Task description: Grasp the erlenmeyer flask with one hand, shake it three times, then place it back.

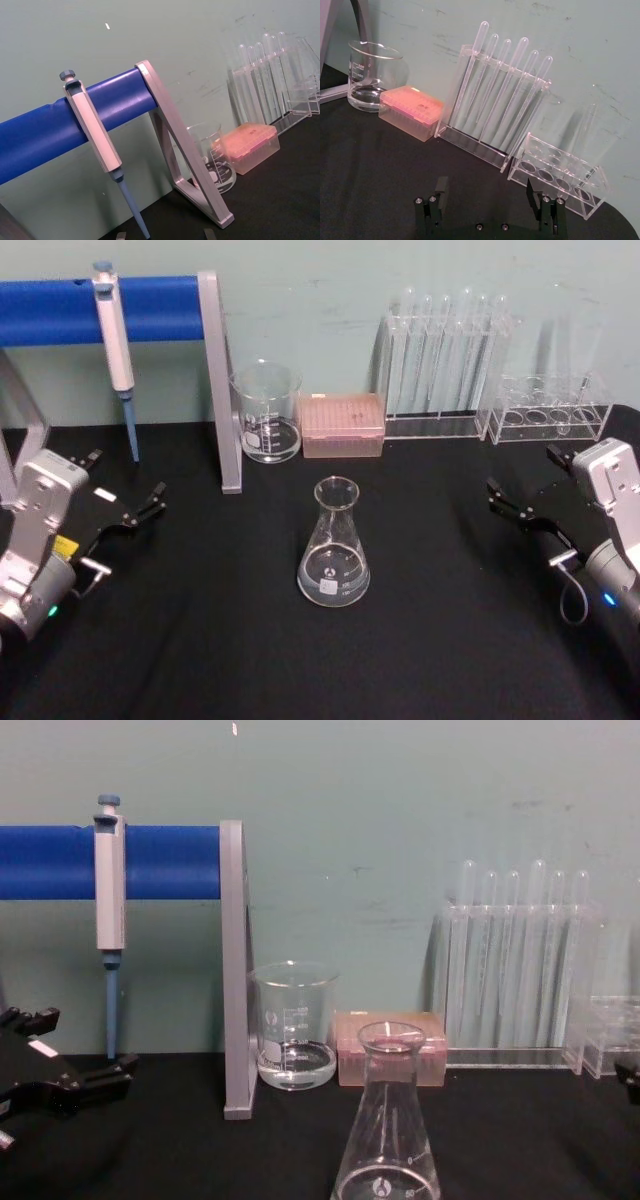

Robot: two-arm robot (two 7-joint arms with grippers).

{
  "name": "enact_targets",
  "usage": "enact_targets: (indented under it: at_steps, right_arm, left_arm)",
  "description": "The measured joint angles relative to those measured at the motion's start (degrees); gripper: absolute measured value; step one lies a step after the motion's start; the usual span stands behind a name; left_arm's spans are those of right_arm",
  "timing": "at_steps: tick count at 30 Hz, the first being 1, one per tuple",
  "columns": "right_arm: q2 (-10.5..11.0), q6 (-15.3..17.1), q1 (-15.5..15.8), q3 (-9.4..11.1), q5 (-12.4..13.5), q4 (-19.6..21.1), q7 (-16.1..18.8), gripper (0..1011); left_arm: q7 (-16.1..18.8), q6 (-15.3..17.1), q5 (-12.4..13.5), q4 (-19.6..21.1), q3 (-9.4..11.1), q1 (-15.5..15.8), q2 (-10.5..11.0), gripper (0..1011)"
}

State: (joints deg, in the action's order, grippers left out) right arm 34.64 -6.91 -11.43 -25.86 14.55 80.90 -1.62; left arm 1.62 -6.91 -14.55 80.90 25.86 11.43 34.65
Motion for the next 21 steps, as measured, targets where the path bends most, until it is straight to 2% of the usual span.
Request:
enact_targets:
  at_steps: [21]
  right_arm:
    - [0.0,0.0,0.0,0.0,0.0,0.0,0.0,1000]
  left_arm:
    - [0.0,0.0,0.0,0.0,0.0,0.0,0.0,1001]
